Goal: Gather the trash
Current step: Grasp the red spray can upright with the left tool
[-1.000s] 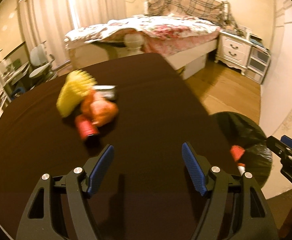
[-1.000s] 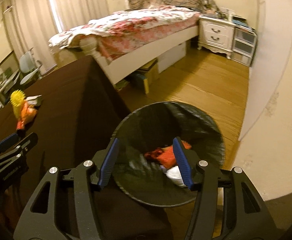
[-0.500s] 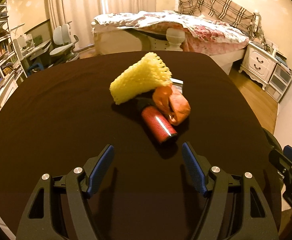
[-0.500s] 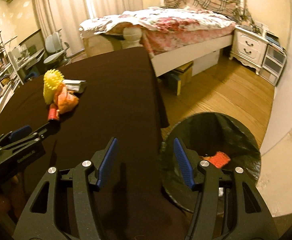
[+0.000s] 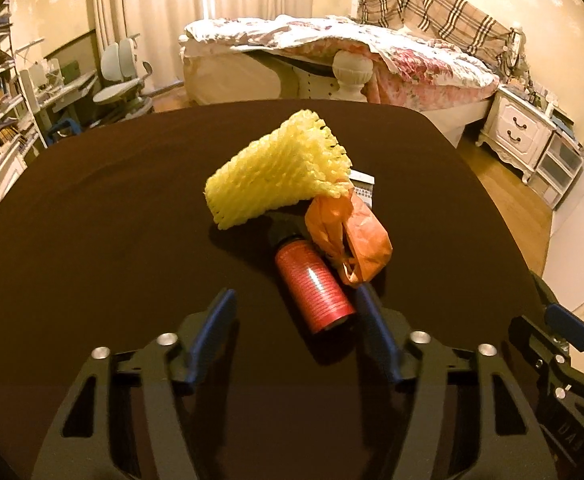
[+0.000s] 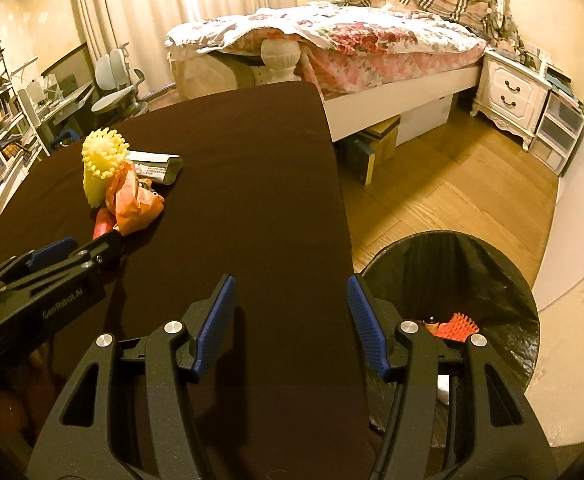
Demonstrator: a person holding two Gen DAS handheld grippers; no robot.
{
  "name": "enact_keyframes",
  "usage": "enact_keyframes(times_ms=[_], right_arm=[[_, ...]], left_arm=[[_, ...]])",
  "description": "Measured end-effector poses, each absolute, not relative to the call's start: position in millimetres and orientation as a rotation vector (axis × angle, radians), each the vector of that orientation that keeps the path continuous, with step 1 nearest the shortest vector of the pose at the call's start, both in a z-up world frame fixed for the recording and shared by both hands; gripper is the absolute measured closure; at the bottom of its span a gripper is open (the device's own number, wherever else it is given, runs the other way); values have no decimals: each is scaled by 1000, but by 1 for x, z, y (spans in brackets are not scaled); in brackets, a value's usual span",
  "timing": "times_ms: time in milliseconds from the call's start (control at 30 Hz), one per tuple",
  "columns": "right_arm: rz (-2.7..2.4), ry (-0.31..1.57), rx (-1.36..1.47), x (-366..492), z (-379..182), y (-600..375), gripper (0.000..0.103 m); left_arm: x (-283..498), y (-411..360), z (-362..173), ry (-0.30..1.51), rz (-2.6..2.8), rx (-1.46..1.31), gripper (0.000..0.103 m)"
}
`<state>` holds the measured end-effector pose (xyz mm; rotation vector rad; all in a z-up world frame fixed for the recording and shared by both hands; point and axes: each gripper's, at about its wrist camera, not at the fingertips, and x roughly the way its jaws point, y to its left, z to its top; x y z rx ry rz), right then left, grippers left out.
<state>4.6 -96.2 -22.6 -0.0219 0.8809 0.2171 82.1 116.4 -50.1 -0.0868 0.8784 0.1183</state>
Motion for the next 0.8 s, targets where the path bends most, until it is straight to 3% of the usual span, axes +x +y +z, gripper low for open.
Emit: enact_keyframes(times_ms=[67, 200, 333, 800], right_arm=[[217, 882, -28, 5, -23, -95, 46], [215, 883, -39, 6, -24, -91, 45], [217, 882, -45, 6, -24, -87, 45], [263, 886, -76, 5, -24, -61, 45]], left_arm=[[85, 120, -52, 898, 101, -107, 55], [87, 121, -52, 897, 84, -105, 59], [88, 121, -52, 892, 64, -88, 74], [64, 144, -50, 879, 82, -91, 76]])
